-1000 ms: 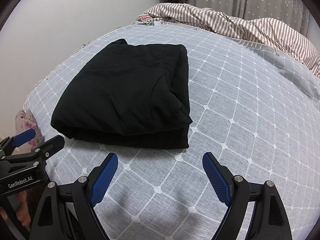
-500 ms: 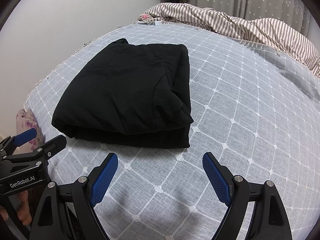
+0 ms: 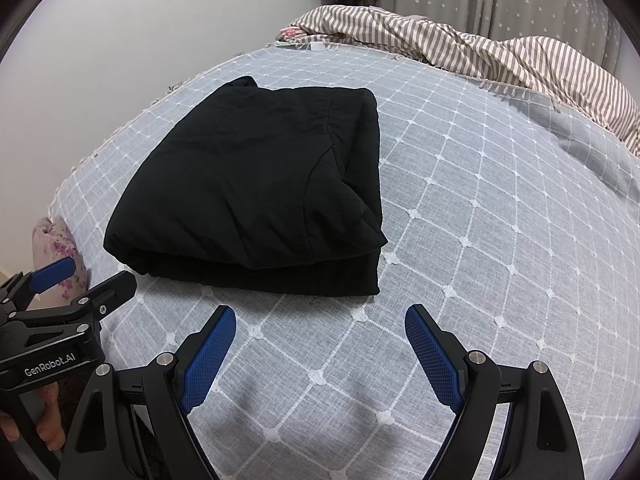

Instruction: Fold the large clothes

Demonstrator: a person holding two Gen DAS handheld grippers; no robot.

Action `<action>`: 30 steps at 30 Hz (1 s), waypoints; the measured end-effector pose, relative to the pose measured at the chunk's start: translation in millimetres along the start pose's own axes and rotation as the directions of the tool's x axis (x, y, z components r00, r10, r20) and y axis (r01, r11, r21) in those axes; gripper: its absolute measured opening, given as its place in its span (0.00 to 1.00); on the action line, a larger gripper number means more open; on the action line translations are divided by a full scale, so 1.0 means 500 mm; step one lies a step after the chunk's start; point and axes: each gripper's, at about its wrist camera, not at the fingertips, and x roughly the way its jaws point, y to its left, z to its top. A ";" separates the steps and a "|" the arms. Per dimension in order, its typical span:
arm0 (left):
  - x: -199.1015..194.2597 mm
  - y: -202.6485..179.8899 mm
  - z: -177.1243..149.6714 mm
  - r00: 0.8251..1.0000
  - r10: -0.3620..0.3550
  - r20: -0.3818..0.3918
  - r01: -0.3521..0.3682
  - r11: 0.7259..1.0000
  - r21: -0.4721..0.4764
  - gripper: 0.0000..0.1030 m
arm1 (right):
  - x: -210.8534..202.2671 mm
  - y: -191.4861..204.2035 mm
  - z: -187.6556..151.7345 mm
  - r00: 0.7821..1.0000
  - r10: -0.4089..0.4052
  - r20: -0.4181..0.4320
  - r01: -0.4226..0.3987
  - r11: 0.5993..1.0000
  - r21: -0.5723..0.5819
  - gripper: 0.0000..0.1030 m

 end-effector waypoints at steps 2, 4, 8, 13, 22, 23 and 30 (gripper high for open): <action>0.001 0.001 -0.001 1.000 0.005 0.000 -0.005 1.000 -0.001 0.99 | 0.000 0.001 0.000 1.000 -0.001 0.000 0.001 1.000 0.002 0.85; 0.003 0.001 -0.002 1.000 0.009 -0.002 -0.009 1.000 0.001 0.99 | 0.000 0.001 0.000 1.000 -0.001 -0.001 0.001 1.000 0.001 0.85; 0.006 0.001 -0.002 1.000 0.013 -0.005 -0.013 1.000 0.003 0.99 | -0.001 0.002 -0.003 1.000 0.000 -0.002 0.000 1.000 -0.001 0.85; 0.006 -0.001 0.000 1.000 0.017 -0.007 -0.017 1.000 0.004 0.99 | 0.000 0.002 -0.002 1.000 0.000 -0.002 0.000 1.000 0.000 0.85; 0.009 -0.005 -0.002 1.000 0.017 -0.018 -0.017 1.000 0.003 0.99 | 0.000 0.003 -0.002 1.000 0.001 -0.003 -0.001 1.000 -0.001 0.85; 0.010 -0.004 -0.003 1.000 0.017 -0.019 -0.017 1.000 0.002 0.99 | 0.000 0.003 -0.002 1.000 0.000 -0.003 0.000 1.000 -0.001 0.85; 0.014 -0.007 -0.004 0.999 0.021 -0.025 -0.021 1.000 0.006 0.99 | 0.000 0.004 -0.002 1.000 -0.001 -0.004 0.001 1.000 0.000 0.85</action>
